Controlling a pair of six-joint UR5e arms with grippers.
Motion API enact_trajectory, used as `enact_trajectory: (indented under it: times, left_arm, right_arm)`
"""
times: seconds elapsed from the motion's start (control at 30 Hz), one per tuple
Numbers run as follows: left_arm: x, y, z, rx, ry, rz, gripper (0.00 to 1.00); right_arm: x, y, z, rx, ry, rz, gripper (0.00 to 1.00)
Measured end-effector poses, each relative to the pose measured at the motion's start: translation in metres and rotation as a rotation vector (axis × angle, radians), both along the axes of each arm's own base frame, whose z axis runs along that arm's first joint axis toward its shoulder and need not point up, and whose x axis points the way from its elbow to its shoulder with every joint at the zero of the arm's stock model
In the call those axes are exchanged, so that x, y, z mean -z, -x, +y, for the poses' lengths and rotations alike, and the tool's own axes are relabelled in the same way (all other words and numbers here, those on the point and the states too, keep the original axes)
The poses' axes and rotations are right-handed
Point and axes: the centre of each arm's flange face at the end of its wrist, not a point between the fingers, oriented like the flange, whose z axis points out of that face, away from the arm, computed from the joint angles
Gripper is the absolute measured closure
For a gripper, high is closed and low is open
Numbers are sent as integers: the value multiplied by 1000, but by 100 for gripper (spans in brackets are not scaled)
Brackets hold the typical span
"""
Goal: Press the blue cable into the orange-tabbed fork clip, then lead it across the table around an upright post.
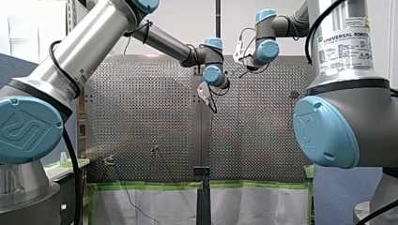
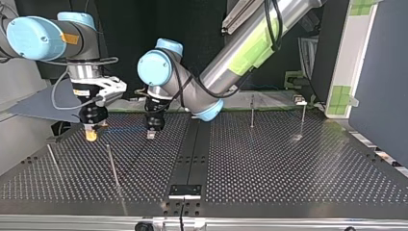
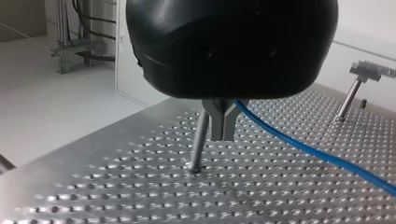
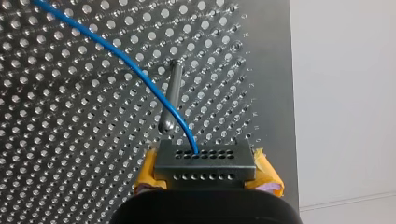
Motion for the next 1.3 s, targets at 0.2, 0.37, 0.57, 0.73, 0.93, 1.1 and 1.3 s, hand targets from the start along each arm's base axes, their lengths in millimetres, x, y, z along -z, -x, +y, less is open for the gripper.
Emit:
enact_trajectory:
  times: [0.2,0.37,0.57,0.73,0.93,1.1,1.3]
  left_arm:
    - [-30,4,10,-42,-31,-49,100]
    - [-43,2,10,-45,-67,-82,100]
    - [-55,-6,14,-40,-108,-102,100]
    - [-73,-13,16,-14,-116,-111,100]
    - [-94,-23,19,-8,-103,-131,100]
    - [-91,-36,16,0,-114,-122,100]
    - [-72,-50,8,6,-149,-80,100]
  right_arm:
    - [0,5,-4,11,1,-2,100]
    - [-2,8,-8,16,9,-14,100]
    - [-13,11,-16,-2,25,-52,100]
    - [-24,14,-27,-4,39,-80,100]
    - [-34,17,-42,-2,52,-100,100]
    - [-36,24,-54,13,54,-112,100]
    - [-31,33,-69,34,44,-115,100]
